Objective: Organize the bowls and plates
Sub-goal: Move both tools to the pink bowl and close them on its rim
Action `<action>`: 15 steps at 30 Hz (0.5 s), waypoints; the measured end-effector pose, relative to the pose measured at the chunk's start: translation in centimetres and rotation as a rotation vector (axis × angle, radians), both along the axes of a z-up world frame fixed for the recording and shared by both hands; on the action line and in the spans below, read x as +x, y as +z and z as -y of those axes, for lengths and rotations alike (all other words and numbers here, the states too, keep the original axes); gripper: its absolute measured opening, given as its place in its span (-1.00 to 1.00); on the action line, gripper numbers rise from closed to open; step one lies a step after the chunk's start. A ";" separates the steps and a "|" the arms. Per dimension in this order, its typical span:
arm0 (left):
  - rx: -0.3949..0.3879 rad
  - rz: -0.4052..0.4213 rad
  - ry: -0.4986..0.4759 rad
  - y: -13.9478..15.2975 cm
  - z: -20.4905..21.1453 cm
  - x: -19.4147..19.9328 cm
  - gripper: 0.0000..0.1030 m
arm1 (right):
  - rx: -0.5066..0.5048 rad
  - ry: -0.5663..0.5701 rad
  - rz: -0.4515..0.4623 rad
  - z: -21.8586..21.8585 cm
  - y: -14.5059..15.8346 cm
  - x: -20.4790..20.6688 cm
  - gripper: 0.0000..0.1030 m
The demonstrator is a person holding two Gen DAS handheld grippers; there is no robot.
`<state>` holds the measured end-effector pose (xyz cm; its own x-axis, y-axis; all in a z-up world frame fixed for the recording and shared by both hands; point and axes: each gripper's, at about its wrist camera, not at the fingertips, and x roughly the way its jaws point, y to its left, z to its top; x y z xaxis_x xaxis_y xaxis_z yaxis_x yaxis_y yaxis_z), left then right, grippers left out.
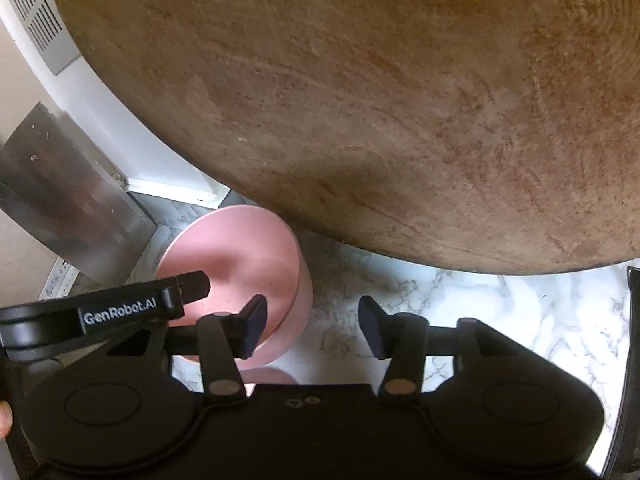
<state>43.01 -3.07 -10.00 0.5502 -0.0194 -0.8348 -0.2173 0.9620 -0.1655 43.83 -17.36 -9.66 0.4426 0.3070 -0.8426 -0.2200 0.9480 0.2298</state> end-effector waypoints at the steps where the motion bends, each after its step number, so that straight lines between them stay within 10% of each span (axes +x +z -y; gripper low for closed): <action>1: 0.001 -0.001 -0.001 -0.2 0.1 0.1 0.15 | 0.002 0.001 -0.002 0.0 0.0 0.0 -0.23; 15: 0.027 -0.002 -0.005 0.1 1.0 -0.1 -0.76 | 0.005 0.013 -0.004 -1.2 0.1 -0.3 -0.74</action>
<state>42.92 -4.03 -9.87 0.5482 0.0003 -0.8363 -0.2133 0.9670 -0.1395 43.56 -16.12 -9.55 0.4354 0.3169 -0.8426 -0.2312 0.9440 0.2356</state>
